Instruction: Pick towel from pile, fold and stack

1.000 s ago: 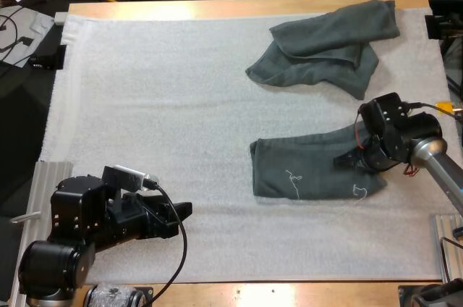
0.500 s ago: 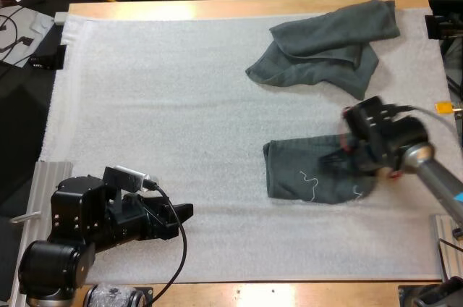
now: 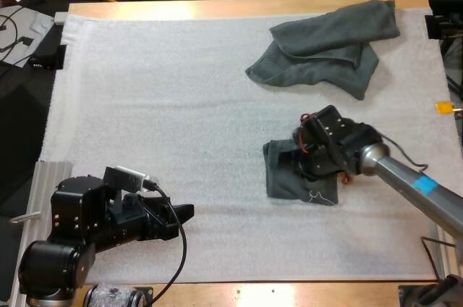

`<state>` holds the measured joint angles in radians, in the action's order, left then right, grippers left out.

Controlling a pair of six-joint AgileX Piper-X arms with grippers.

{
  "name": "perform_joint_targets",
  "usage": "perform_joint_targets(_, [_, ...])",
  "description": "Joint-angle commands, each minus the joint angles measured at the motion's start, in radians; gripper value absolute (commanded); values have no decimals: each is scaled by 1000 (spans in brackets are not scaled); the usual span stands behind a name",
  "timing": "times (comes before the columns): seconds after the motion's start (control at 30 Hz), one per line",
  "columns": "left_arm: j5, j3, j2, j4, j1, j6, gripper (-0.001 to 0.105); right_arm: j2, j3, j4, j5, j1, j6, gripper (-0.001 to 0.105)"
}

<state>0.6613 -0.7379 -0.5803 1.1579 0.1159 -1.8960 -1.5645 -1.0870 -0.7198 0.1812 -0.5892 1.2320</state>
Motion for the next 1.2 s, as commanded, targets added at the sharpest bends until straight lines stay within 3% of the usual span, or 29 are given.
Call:
perform_joint_targets(0.0, [8,-7,4,2,4,2,59,-52,-4,56,39,-12,-57,0])
perform_joint_targets(0.1, [9,-7,2,3,3,2,59,-75,-3,73,60,-11,-70,2])
perform_joint_targets(0.2, [9,-7,1,4,3,4,59,-80,-5,77,97,-7,-59,30])
perform_joint_targets(0.23, [10,-7,1,4,3,4,59,-74,-5,79,124,-5,-47,54])
perform_joint_targets(0.3, [11,-6,3,4,4,4,59,-69,-5,84,150,-6,-30,70])
perform_joint_targets(0.73, [9,-5,3,-1,3,4,58,-40,-8,82,232,-31,-28,68])
perform_joint_targets(1.17, [9,-5,7,-1,2,4,58,-103,-1,131,191,-168,-88,67])
